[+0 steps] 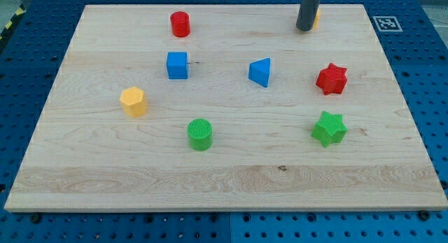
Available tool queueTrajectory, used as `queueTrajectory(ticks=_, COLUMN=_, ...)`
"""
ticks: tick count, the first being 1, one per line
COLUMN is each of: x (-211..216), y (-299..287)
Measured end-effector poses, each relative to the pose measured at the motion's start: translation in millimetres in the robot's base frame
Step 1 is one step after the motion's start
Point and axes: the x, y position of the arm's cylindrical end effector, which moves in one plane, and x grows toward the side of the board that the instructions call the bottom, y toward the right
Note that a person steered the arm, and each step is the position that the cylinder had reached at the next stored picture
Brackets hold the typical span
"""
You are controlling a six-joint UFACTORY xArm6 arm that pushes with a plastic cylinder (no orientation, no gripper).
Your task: Move the yellow heart to the top left of the board
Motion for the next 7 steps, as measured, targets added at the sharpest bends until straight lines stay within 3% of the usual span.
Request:
queueTrajectory(ticks=3, x=-16, y=-15)
queueTrajectory(ticks=6, x=-16, y=38)
queueTrajectory(ticks=7, x=-20, y=17)
